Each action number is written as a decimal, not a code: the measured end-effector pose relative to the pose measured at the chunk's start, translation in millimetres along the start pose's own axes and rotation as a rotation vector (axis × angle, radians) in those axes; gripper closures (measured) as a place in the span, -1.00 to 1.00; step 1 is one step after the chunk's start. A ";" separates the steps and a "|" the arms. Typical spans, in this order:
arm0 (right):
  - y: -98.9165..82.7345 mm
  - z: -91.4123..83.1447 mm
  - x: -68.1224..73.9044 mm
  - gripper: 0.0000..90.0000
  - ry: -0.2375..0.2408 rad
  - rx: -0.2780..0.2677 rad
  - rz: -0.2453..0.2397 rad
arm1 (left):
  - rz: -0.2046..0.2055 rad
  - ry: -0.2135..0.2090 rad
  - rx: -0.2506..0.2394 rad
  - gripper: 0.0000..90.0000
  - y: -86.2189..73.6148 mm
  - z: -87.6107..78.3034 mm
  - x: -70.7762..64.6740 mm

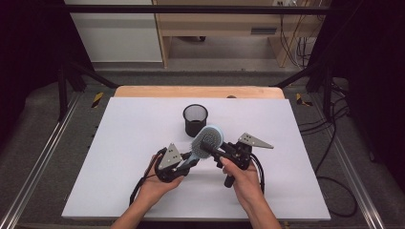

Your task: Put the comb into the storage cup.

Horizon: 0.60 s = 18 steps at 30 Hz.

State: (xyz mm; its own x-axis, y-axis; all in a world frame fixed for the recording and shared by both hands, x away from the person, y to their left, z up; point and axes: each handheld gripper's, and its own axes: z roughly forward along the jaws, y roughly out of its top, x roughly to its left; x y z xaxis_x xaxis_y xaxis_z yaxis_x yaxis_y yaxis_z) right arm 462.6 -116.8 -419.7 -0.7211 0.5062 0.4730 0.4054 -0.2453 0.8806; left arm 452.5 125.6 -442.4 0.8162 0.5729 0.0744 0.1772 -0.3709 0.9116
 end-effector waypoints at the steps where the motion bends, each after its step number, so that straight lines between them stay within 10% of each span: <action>1: 0.3 -0.1 0.2 0.20 -0.005 -0.002 -0.007 | -0.002 0.003 -0.001 0.48 0.1 -0.2 0.2; 18: 5.9 -23.9 -26.6 0.19 -0.150 -0.121 0.063 | -0.089 0.068 -0.095 -0.49 0.4 -13.3 20.2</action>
State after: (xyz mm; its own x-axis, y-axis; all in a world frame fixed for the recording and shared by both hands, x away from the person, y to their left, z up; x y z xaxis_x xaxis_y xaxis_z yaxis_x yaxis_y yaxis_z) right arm 470.7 -151.4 -426.4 -0.6007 0.6024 0.5256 0.3700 -0.3733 0.8507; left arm 461.8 146.8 -435.2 0.7601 0.6496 0.0159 0.1915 -0.2473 0.9498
